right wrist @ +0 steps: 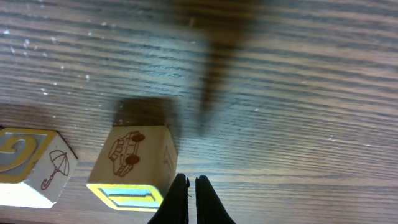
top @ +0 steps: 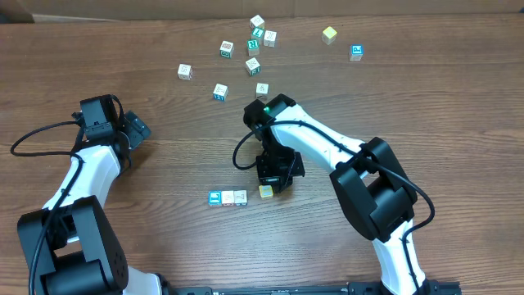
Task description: Form a horizontal line
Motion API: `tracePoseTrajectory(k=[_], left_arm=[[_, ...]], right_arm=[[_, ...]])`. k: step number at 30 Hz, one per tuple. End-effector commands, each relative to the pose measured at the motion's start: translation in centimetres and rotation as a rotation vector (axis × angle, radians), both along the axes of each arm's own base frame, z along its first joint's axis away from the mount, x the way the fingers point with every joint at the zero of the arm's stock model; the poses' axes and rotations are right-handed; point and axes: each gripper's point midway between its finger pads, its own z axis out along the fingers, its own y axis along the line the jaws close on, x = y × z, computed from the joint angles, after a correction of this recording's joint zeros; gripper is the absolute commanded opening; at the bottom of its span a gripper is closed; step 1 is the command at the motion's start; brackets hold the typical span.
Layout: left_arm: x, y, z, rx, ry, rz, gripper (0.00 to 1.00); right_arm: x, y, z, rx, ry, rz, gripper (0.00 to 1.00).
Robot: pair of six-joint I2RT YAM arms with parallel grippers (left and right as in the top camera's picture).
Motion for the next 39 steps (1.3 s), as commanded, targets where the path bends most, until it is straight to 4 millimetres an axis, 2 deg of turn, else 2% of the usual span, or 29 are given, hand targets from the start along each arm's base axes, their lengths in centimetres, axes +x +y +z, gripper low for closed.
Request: tracePoseTrajectory(k=[1, 13, 19, 25, 39], left_arm=[[0.4, 0.3, 0.7, 0.018, -0.014, 0.003, 1.00], [0.4, 0.3, 0.7, 0.017, -0.014, 0.004, 1.00], [0.4, 0.3, 0.7, 0.018, -0.014, 0.003, 1.00], [0.4, 0.3, 0.7, 0.017, -0.014, 0.004, 1.00], [0.4, 0.3, 0.7, 0.017, -0.014, 0.004, 1.00]], right_arm=[[-0.6, 0.8, 0.3, 0.020, -0.006, 0.027, 0.04], [-1.8, 2.7, 0.1, 0.037, -0.026, 0.090, 0.04], [-1.8, 2.7, 0.1, 0.037, -0.028, 0.091, 0.06], [-0.7, 2.4, -0.2, 0.020, -0.075, 0.089, 0.09], [-2.0, 3.3, 0.2, 0.067, -0.013, 0.075, 0.09]])
